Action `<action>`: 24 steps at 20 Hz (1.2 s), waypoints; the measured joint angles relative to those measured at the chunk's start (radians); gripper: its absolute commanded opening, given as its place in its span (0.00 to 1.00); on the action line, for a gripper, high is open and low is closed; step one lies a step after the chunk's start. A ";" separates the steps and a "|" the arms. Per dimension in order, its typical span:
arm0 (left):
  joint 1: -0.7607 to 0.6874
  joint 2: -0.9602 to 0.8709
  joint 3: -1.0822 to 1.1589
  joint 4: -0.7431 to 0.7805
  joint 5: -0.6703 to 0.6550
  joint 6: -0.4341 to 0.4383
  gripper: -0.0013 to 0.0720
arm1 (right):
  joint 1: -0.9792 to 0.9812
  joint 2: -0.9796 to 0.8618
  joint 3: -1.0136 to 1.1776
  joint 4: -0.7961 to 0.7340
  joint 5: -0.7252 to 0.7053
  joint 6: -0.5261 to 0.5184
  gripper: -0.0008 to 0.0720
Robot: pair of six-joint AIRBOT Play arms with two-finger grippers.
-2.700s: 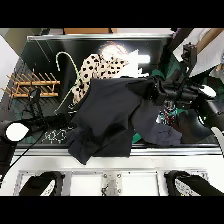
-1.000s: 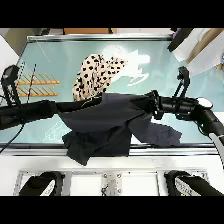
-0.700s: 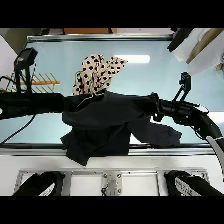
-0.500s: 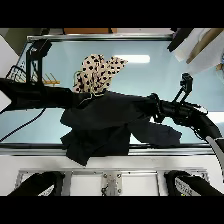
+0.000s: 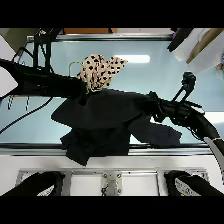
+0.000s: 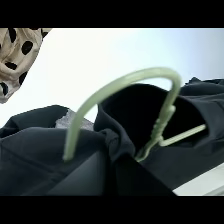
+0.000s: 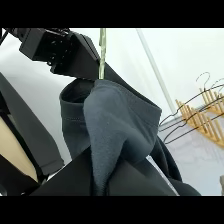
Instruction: Fold the clothes and pants, and hang the long-sleeved shirts on hangers.
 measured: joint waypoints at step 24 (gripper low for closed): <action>-0.046 0.185 0.010 -0.018 0.060 0.008 0.73 | 0.030 0.001 0.000 0.047 -0.050 0.004 0.02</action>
